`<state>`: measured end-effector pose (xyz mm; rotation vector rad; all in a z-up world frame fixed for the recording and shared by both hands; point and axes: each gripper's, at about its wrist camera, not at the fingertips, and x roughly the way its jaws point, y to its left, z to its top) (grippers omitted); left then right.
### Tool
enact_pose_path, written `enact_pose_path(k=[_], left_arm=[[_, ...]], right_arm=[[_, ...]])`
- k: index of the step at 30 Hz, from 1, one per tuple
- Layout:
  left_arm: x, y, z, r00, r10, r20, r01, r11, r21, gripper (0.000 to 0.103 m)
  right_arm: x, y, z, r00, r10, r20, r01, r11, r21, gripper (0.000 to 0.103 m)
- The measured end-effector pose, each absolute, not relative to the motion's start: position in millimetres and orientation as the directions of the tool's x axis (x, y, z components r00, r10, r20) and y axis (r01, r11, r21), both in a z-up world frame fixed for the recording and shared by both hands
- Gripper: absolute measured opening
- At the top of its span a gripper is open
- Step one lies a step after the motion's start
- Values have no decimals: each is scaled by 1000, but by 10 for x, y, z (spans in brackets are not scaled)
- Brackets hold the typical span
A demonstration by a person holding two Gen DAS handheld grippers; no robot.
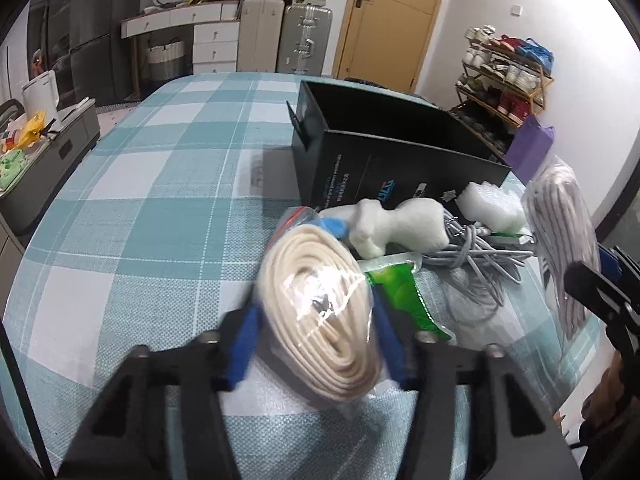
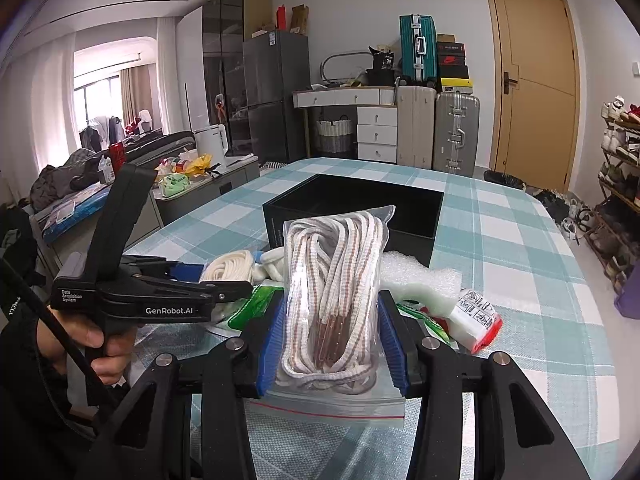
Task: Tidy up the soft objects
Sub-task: 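Close the left tool on the zip bag of cream coiled strap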
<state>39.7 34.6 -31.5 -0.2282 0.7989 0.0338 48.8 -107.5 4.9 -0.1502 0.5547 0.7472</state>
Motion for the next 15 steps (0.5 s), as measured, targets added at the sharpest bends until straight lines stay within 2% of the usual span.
enact_pose_path(k=[5,15], left_arm=[[340,342,-249,715,-69,-696,-100,975,-200,38],[252,368,88,768,-80,-635,-74,974,-212,37]], right_arm=[[469,-1091,111,616,600,-511,-670,740,59,45],[470,-1263,381,659,596,-459,-638,766,79,45]])
